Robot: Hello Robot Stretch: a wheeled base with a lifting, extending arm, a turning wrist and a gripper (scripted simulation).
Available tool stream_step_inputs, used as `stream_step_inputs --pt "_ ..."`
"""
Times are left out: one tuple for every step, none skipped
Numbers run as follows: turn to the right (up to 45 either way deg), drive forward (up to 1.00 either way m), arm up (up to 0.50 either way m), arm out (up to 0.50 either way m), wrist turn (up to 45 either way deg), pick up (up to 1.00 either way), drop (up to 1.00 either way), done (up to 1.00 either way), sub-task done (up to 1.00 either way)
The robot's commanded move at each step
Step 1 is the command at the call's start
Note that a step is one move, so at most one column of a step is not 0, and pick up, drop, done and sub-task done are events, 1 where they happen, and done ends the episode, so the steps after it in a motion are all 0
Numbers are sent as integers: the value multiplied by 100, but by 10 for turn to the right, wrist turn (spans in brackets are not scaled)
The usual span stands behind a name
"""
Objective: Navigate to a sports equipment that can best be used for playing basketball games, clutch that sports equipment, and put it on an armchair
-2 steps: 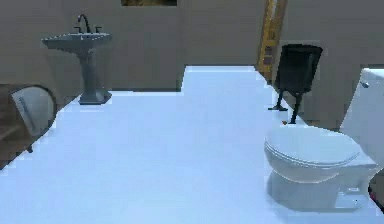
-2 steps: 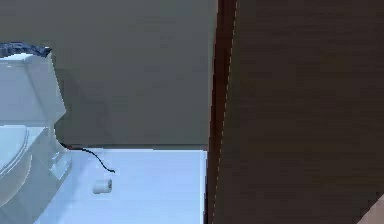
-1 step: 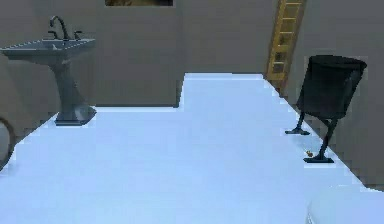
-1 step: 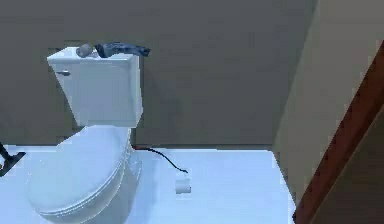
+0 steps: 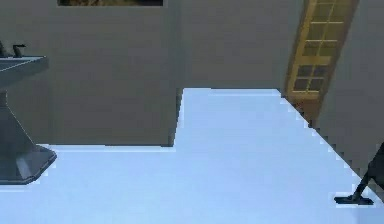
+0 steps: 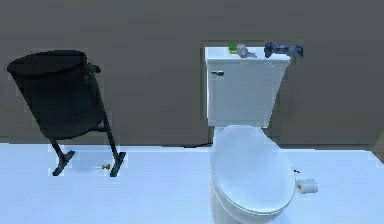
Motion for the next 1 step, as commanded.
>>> stream_step_inputs --pt "0 5 0 0 0 0 0 0 0"
